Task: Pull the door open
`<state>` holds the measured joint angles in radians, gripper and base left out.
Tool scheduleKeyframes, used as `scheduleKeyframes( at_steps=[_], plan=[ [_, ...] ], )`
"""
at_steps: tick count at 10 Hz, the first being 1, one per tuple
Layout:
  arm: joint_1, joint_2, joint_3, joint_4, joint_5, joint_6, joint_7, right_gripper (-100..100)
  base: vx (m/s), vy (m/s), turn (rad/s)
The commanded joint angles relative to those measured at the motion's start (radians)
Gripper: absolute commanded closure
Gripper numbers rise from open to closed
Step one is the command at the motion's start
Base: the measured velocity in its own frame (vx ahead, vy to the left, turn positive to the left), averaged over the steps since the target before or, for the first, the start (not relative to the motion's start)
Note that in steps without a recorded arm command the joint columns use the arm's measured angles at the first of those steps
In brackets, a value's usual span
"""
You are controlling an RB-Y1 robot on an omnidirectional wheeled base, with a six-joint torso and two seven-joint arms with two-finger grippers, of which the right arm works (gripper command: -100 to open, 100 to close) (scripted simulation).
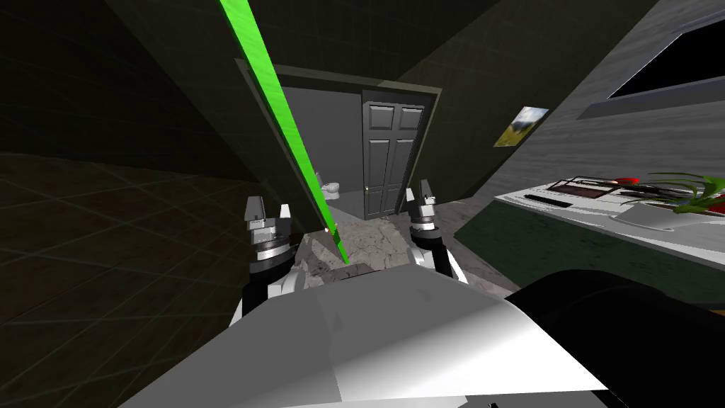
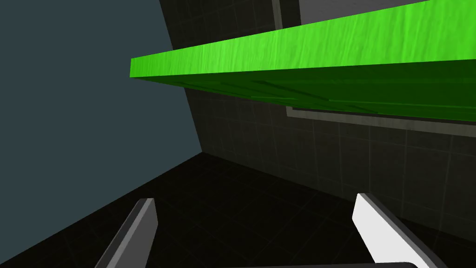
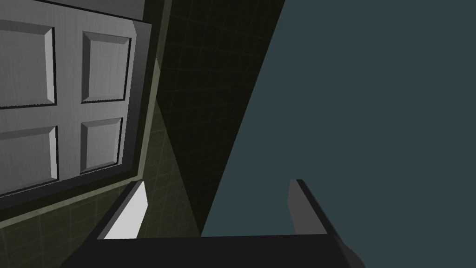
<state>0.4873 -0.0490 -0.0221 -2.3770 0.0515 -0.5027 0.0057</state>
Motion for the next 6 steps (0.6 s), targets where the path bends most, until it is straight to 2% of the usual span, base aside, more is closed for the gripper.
scheduleKeyframes(
  at_steps=[1, 2, 6],
  plan=[
    [-0.012, -0.005, 0.004, 0.033, -0.007, -0.006, 0.004, -100, 0.06, -0.045, 0.018],
    [-0.026, -0.01, 0.008, 0.067, -0.014, -0.012, 0.008, -100, 0.117, -0.085, -0.014],
    [-0.053, -0.019, 0.018, 0.139, -0.029, -0.025, 0.016, -100, 0.101, -0.08, 0.003]
  ],
)
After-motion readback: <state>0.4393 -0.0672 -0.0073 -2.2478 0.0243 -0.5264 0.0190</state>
